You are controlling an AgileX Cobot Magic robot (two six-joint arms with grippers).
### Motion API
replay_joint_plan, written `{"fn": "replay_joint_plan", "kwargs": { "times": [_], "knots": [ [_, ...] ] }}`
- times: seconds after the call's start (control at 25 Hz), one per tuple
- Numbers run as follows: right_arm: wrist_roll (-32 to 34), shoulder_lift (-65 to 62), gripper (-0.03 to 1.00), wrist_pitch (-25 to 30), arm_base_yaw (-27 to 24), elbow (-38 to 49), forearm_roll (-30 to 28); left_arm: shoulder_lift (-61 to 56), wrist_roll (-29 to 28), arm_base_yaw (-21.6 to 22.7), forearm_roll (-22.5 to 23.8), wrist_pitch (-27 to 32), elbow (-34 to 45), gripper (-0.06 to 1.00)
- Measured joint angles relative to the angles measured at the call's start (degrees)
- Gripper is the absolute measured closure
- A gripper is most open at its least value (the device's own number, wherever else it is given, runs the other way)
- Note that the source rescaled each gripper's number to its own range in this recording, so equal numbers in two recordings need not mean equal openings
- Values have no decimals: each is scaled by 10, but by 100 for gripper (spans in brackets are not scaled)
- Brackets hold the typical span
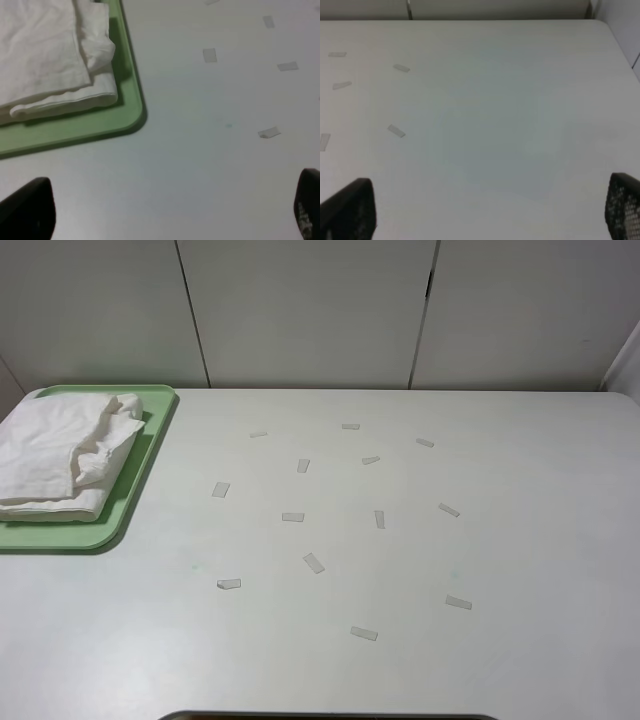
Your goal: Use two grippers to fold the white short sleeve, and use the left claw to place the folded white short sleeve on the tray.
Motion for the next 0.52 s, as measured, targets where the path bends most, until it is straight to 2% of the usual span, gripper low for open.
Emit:
{"fn": "replay_joint_plan", "kwargs": {
  "times": [0.52],
  "knots": [
    [0, 0, -3, 0, 0, 0, 0, 0, 0, 0, 0, 0, 0, 0]
  ]
}}
